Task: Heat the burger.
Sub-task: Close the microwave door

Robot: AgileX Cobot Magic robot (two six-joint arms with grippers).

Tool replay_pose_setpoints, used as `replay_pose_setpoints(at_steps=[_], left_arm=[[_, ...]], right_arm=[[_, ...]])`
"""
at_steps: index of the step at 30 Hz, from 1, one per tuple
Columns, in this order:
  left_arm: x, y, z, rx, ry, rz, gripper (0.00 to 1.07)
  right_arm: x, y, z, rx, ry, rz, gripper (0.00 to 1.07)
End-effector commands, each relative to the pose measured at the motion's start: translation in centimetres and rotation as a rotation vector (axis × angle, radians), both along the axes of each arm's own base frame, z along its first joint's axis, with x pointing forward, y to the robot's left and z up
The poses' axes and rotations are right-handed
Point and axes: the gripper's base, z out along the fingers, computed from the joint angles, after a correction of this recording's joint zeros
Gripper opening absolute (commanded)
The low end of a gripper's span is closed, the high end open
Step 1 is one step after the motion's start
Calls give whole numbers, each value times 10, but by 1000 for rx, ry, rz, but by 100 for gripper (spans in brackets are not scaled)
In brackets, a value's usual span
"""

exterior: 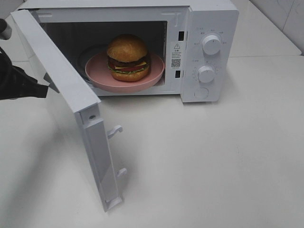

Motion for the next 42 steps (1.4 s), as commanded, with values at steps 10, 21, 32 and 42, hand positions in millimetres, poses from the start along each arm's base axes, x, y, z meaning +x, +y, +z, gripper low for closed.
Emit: replay_pose_setpoints(at_steps=[10,21,32,42], left_arm=[[21,-32,4,-14,-45,-48,0],[28,-55,1,11,-108,-68,0],[42,-89,-4,15,-142,-118,0],[64,-124,-3,-9,-175,-166,0]], right_arm=[[-3,-1,0,4,-40,5,76],[-3,-1,0,4,-40,5,76],[-3,-1,0,4,-40,5,76],[-3,-1,0,4,-40,5,76]])
